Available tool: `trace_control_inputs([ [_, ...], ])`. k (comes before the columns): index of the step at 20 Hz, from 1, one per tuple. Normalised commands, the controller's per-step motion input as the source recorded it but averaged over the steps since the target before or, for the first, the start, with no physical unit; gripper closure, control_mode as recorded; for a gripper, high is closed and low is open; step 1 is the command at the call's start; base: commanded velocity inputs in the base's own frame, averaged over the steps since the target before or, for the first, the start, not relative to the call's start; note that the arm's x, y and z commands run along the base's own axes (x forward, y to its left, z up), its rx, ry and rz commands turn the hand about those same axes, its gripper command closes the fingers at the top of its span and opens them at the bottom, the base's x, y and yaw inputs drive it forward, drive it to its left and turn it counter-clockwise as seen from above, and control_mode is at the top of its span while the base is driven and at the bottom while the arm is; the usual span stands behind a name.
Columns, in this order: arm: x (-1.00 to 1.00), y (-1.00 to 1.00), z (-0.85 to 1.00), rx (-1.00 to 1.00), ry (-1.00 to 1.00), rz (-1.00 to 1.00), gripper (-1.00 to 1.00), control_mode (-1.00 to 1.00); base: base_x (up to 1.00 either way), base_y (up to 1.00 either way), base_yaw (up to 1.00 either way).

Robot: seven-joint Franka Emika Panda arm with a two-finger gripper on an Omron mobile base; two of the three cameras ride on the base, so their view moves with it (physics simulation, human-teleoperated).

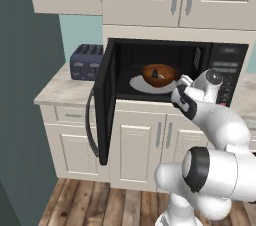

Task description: Place the bowl containing the mushroom and eggplant in the microwave. Close the microwave door and press the start button to microwave the meal.

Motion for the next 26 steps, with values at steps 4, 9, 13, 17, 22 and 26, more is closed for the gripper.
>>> trace_control_inputs([
  [4, -1.0, 0.3, 0.75, -0.31, 0.14, 0.33, -1.0, -1.0, 0.0, 0.0, 0.0],
  [9, -1.0, 0.5, 0.51, -0.24, 0.1, 0.41, -1.0, -1.0, 0.0, 0.0, 0.0],
  [13, -1.0, 0.52, 0.59, -0.27, 0.12, 0.41, -1.0, -1.0, 0.0, 0.0, 0.0],
  [17, -1.0, 0.65, 0.83, -0.36, 0.18, 0.3, -1.0, -1.0, 0.0, 0.0, 0.0],
  [22, -0.96, 0.64, 0.6, -0.37, 0.09, 0.17, -1.0, -1.0, 0.0, 0.0, 0.0],
  [26, -0.44, 0.87, 0.34, -0.35, 0.0, 0.12, -1.0, -1.0, 0.0, 0.0, 0.0],
])
